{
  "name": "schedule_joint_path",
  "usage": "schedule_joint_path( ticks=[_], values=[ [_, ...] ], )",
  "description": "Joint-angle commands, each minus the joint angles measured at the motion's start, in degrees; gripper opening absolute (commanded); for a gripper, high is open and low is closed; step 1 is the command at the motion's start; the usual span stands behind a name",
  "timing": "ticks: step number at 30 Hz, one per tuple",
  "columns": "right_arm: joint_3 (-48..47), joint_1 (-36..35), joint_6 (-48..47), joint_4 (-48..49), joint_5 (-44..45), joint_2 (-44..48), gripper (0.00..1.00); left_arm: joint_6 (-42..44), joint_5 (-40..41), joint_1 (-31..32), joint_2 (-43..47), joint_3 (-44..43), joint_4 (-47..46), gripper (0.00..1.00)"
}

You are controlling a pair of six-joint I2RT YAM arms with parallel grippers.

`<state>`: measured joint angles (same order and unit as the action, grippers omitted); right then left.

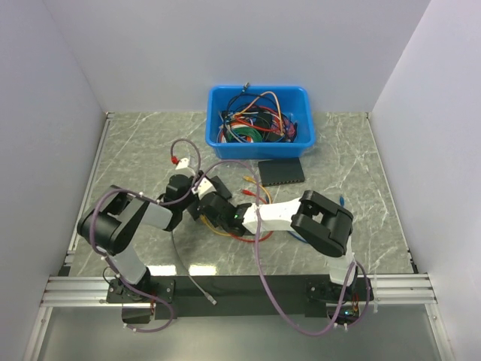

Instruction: Insert the plug into the switch port

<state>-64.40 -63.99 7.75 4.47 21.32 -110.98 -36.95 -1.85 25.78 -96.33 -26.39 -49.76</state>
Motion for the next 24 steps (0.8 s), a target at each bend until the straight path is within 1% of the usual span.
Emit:
schedule_joint_path(
  ticks=[1, 6, 10, 12, 13, 14, 15, 19, 24],
  values=[
    [-9.8, 4.5, -0.9, 17.1, -0.1, -0.6, 0.0, -4.7, -12.9, 8.2, -5.7, 4.9, 14.2, 0.46],
    [-12.1, 5.2, -0.6, 15.4, -0.2, -2.2, 0.0, -5.6, -13.0, 8.4, -7.7, 5.9, 12.0, 0.46],
    [-10.7, 5.2, 0.5, 14.9, -0.1, -2.9, 0.0, -6.2, -13.4, 8.4, -8.6, 6.1, 10.6, 0.46],
    [-9.2, 5.2, 1.4, 15.0, -0.1, -2.6, 0.08, -6.6, -13.4, 8.4, -9.0, 5.8, 10.5, 0.46],
    [-8.6, 5.2, 1.7, 15.3, -0.1, -2.5, 0.18, -6.6, -13.5, 8.4, -9.0, 5.7, 10.6, 0.46],
    [-7.3, 5.3, 2.1, 15.3, -0.1, -2.3, 0.24, -6.8, -13.5, 8.4, -8.9, 5.4, 10.8, 0.46],
    [-6.9, 5.2, 2.4, 15.2, 0.2, -2.0, 0.34, -6.9, -13.4, 8.4, -8.8, 5.2, 11.1, 0.46],
    [-4.6, 4.9, 3.1, 14.2, 1.0, -0.3, 0.41, -7.0, -12.7, 8.4, -7.8, 4.2, 13.3, 0.45],
    [-3.3, 4.3, 2.8, 11.6, 2.7, 2.4, 0.45, -6.4, -10.9, 8.4, -5.9, 0.7, 18.0, 0.45]
  ],
)
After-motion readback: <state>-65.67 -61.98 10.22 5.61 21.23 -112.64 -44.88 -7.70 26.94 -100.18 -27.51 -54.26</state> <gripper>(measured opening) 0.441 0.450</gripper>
